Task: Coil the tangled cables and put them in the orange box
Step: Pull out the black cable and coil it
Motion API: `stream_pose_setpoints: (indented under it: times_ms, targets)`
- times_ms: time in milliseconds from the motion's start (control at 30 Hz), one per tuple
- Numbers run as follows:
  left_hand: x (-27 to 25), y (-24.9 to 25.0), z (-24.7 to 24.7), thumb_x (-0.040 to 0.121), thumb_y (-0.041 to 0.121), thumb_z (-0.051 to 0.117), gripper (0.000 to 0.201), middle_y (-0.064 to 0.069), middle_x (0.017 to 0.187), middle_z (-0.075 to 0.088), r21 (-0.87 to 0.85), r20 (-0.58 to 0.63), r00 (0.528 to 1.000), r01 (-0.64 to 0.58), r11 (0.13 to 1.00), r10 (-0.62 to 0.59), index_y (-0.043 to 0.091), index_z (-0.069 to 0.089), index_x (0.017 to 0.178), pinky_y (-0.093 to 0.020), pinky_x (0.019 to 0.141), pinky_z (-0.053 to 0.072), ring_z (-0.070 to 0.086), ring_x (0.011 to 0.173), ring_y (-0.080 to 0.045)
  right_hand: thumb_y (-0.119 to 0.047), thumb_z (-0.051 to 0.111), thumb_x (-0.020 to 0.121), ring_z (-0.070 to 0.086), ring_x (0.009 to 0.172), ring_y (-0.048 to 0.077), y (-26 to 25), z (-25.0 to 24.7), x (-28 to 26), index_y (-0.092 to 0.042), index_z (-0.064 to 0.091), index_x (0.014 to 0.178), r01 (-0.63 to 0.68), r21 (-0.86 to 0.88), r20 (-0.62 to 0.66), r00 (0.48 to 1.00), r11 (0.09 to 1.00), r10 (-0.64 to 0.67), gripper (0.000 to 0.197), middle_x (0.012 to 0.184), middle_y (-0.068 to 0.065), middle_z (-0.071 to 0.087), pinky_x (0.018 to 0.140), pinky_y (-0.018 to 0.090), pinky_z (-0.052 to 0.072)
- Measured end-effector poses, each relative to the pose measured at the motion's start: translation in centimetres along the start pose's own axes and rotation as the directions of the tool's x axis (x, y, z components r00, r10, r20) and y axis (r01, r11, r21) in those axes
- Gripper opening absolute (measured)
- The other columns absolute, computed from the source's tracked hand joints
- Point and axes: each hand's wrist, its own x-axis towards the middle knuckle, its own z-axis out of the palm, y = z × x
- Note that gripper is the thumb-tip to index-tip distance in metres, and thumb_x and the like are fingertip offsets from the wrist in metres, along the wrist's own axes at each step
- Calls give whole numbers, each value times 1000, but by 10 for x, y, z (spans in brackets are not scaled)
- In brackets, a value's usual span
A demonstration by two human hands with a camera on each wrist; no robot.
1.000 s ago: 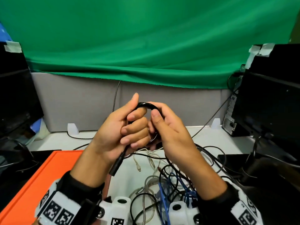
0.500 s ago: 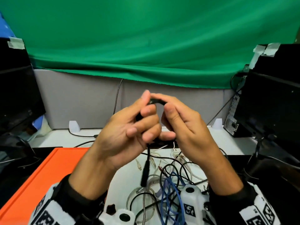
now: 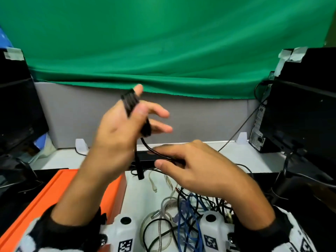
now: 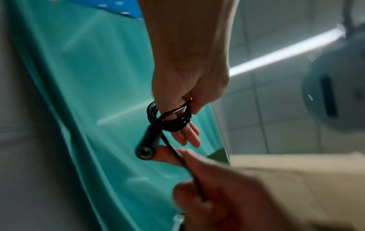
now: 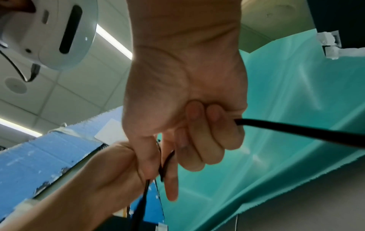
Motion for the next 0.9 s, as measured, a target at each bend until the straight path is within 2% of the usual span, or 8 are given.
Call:
stream_pose_setpoints:
  times_ms: [200, 300, 433, 567, 633, 700, 800, 900]
  targets:
    - [-14, -6, 10, 104, 45, 30, 31, 4, 70, 62, 787, 340, 933, -215, 578, -115, 27, 50, 121, -46, 69, 50, 59, 67, -20, -27, 54, 87, 47, 54, 18, 1, -31, -21, -20, 54, 80, -23, 266, -105, 993, 964, 53, 9, 62, 6, 56, 52, 39, 41]
    - [-14, -1, 2, 102, 48, 36, 40, 6, 61, 60, 605, 473, 826, -52, 795, -306, 16, 59, 95, -36, 60, 43, 53, 57, -14, -5, 57, 92, 38, 56, 10, 15, -43, -29, -17, 52, 84, 57, 446, -155, 988, 893, 14, 15, 61, 0, 46, 52, 23, 33]
    - [-9, -3, -19, 101, 41, 51, 36, 9, 54, 39, 139, 691, 640, 339, 930, -336, 10, 68, 100, -19, 44, 26, 30, 45, -8, -7, 66, 94, 44, 61, 5, 23, -38, -23, -14, 56, 89, 238, 519, -336, 940, 821, -60, 13, 67, -7, 50, 60, 14, 37]
    - [-2, -10, -22, 103, 34, 53, 25, 9, 53, 29, -399, 680, 717, 538, 743, -154, 15, 61, 89, -24, 48, 41, 25, 39, -9, -35, 61, 99, 39, 56, 5, 27, -25, -8, -22, 61, 87, 235, 433, -516, 856, 870, 26, 17, 65, -5, 47, 55, 19, 34]
    - [1, -10, -23, 109, 25, 40, 28, 6, 51, 29, -641, 625, 778, 555, 530, -59, 7, 56, 95, -40, 87, 54, 39, 42, -19, -47, 52, 100, 37, 54, 8, 28, -17, -1, -27, 65, 91, 136, 405, -519, 849, 904, 104, 25, 64, 1, 45, 53, 24, 31]
    - [6, -8, -24, 111, 22, 31, 31, 1, 51, 29, -785, 519, 855, 489, 379, -29, 0, 51, 103, -51, 117, 31, 62, 61, -31, -49, 47, 100, 40, 55, 16, 29, -8, 5, -33, 67, 97, 36, 362, -464, 874, 932, 146, 26, 64, 3, 48, 52, 28, 32]
    - [13, -3, -36, 112, 25, 25, 41, -3, 54, 35, -868, 356, 929, 367, 335, -96, -7, 45, 128, -53, 120, 24, 70, 102, -39, -47, 44, 103, 39, 54, 10, 28, 7, 12, -36, 65, 111, -57, 298, -324, 933, 953, 158, 24, 58, -4, 44, 54, 29, 32]
    - [16, 4, -46, 112, 19, 26, 52, -7, 65, 43, -918, 183, 973, 221, 328, -143, -21, 29, 144, -60, 110, 38, 69, 109, -39, -49, 39, 105, 53, 64, 9, 18, 17, 14, -33, 61, 118, -111, 234, -118, 983, 966, 141, 30, 67, -7, 58, 64, 30, 45]
